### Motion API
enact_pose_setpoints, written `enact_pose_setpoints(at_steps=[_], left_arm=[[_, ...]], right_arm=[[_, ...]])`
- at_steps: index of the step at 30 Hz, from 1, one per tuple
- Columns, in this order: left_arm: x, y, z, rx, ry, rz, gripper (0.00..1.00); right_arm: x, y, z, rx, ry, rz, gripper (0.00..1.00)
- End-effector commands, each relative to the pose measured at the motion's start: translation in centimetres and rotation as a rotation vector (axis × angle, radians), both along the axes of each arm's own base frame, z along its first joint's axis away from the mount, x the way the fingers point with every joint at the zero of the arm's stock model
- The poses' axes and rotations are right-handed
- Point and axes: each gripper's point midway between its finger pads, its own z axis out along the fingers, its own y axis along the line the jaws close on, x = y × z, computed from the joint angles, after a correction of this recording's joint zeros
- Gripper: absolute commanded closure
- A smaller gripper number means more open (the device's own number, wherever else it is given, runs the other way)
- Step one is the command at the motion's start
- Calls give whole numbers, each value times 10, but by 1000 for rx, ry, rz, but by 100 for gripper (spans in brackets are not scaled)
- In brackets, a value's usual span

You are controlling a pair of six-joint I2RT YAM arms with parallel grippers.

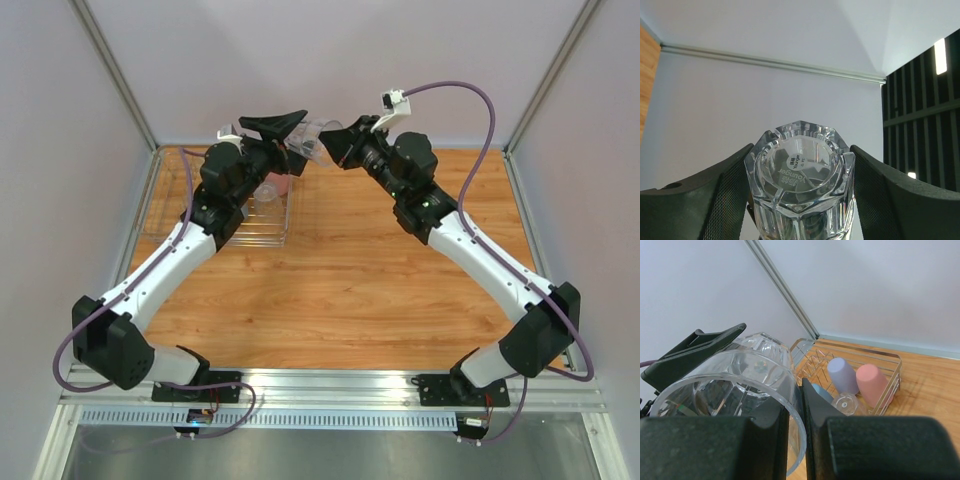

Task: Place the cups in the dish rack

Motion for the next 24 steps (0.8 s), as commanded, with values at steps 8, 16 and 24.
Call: enact_pose_setpoints(at_steps=[8, 16, 24], left_arm=[[0, 20, 33, 8, -121, 113, 66], [19, 75, 23, 213, -222, 290, 69], [0, 145, -48, 1013, -388, 501, 68]], right_arm=[[-4, -13, 7, -97, 20, -54, 64], [-40, -76, 17, -204, 134, -119, 23], [-58, -171, -43, -371, 316, -414, 13]])
